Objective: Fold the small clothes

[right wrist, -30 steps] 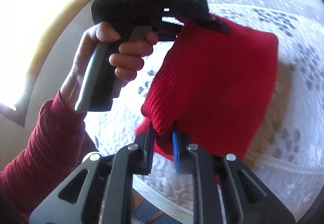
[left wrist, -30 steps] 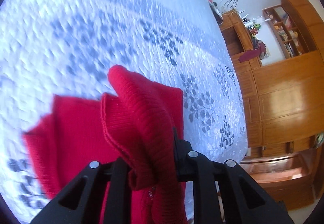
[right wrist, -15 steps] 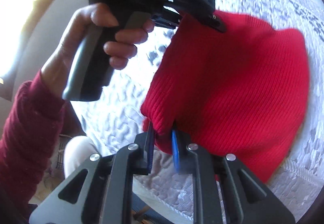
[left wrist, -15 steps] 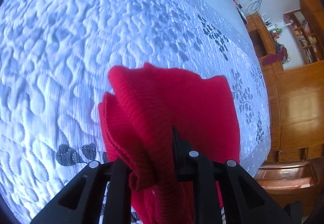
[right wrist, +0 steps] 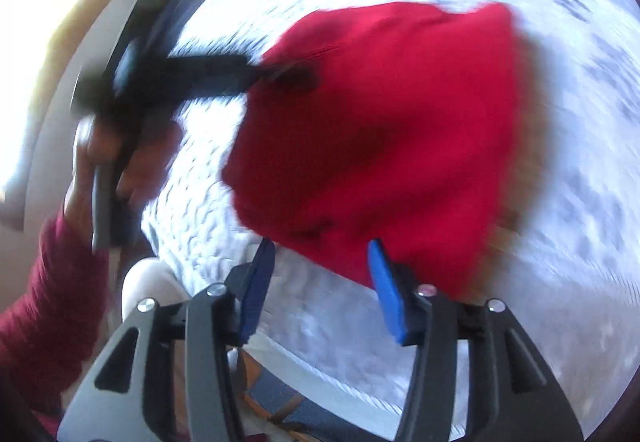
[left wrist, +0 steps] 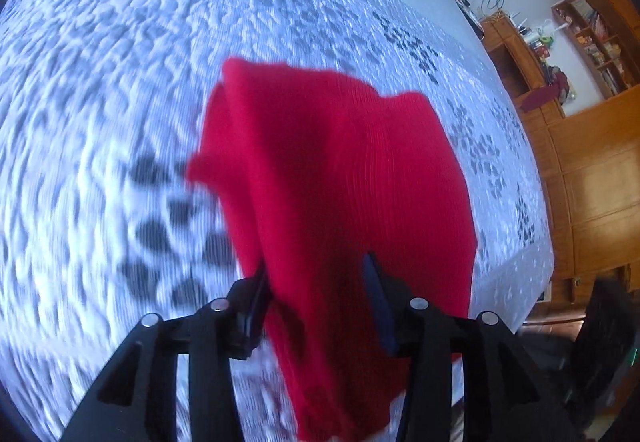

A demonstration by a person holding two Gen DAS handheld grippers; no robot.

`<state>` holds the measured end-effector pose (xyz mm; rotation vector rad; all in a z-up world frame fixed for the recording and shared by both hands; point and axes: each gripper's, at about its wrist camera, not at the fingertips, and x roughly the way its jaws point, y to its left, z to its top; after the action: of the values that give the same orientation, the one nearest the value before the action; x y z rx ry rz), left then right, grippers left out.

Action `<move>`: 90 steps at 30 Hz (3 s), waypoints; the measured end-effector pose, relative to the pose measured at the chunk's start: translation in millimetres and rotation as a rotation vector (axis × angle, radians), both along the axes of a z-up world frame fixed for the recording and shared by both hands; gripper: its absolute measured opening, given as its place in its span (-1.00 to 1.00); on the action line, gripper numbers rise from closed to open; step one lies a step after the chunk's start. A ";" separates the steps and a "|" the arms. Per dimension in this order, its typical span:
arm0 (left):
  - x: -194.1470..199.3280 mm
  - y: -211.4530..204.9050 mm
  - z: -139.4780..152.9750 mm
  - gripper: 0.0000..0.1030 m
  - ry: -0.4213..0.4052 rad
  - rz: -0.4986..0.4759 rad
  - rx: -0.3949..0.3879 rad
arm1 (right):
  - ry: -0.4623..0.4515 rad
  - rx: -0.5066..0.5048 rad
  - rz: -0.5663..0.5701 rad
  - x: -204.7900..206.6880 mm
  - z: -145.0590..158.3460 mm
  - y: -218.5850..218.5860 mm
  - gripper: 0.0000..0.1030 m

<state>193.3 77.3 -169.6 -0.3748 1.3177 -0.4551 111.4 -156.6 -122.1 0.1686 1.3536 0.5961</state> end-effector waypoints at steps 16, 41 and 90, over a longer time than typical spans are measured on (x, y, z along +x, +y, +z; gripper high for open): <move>-66.4 -6.0 1.4 -0.48 -0.002 0.048 0.070 | 0.184 -0.004 -0.180 15.0 -56.6 -42.0 -0.60; -103.1 -21.1 17.8 0.05 -0.075 0.057 0.263 | 0.137 0.102 -0.225 2.2 -32.1 -98.1 0.07; 154.0 -88.5 -18.0 0.08 -0.173 -0.295 0.289 | 0.132 -0.125 -0.109 226.9 -59.2 -61.3 0.15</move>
<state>347.4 -11.1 -187.6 0.1006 1.2512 -0.5211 338.3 -217.9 -181.4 0.1817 1.4946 0.4133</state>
